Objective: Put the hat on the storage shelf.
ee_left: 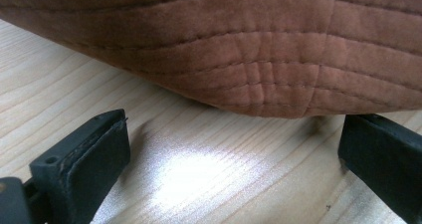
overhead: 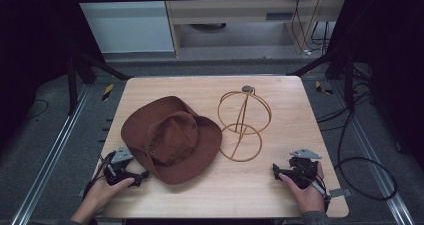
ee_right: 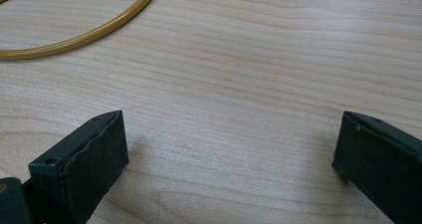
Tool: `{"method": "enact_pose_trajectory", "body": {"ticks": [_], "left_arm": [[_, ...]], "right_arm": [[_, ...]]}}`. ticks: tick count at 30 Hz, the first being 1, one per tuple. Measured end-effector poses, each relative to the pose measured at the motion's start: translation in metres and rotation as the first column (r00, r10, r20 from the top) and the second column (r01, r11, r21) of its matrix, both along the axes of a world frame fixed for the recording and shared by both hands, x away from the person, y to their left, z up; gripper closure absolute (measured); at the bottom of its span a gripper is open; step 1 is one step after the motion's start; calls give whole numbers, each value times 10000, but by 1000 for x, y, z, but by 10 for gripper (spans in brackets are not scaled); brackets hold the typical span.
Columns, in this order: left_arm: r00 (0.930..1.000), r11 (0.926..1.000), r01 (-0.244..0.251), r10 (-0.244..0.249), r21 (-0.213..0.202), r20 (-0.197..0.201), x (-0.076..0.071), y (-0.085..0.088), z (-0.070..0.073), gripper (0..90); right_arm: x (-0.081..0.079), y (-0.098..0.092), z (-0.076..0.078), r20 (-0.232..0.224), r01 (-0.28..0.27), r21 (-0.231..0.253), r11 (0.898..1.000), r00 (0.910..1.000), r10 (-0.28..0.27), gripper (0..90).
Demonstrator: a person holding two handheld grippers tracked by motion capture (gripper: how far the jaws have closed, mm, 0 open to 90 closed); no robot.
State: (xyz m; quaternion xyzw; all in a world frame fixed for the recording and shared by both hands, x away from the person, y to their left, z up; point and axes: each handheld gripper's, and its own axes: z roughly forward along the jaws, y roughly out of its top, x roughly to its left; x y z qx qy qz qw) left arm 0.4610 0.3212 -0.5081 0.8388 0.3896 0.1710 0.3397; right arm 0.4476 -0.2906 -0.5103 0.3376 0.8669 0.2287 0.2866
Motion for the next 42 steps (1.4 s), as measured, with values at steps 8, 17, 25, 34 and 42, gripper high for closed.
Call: {"method": "enact_pose_trajectory", "body": {"ticks": [8, 17, 25, 34, 42], "left_arm": [[9996, 9996, 204, -200, 205, -191, -5, 2, 7, 46], [9987, 9987, 511, -511, 7, 6, -14, 3, 14, 43], [9975, 9974, 705, -704, -136, 107, -22, 9, 22, 84], [9953, 9917, 753, -684, -1039, 684, -31, 26, 37, 103], [9855, 9768, 989, -697, -1902, 1545, -38, 32, 49, 91]], "right_arm": [[0, 0, 0, -2, 3, 6, 10000, 10000, -3, 8], [0, 0, 0, -3, 2, 6, 10000, 10000, -2, 7], [0, 0, 0, -3, 3, 9, 10000, 10000, -3, 7], [0, 0, 0, 2, 16, 11, 10000, 10000, -16, 7], [0, 0, 0, 2, 18, 16, 10000, 10000, -18, 8]]}}
